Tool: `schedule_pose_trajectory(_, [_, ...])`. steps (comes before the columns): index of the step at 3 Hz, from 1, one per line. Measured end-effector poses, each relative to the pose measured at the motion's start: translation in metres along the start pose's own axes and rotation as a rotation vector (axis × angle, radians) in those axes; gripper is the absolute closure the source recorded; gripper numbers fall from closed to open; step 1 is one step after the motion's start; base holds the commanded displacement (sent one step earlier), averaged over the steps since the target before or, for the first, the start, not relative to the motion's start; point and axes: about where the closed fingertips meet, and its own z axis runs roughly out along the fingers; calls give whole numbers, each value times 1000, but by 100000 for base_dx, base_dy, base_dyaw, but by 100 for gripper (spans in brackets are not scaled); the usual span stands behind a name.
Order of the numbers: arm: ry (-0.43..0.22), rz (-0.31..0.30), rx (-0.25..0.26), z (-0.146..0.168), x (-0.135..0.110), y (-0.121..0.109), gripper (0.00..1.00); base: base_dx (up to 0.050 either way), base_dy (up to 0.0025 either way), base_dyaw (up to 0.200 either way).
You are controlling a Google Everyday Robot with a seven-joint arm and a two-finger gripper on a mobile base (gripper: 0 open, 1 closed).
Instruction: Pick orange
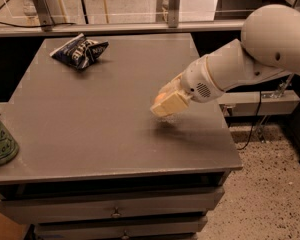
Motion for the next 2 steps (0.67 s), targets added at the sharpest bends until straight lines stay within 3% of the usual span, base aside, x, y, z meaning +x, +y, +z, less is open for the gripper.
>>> schedule_pose_trajectory(1, [-89, 20, 26, -35, -22, -13, 100, 0, 0, 0])
schedule_pose_trajectory(2, [-89, 20, 26, -35, -22, -13, 100, 0, 0, 0])
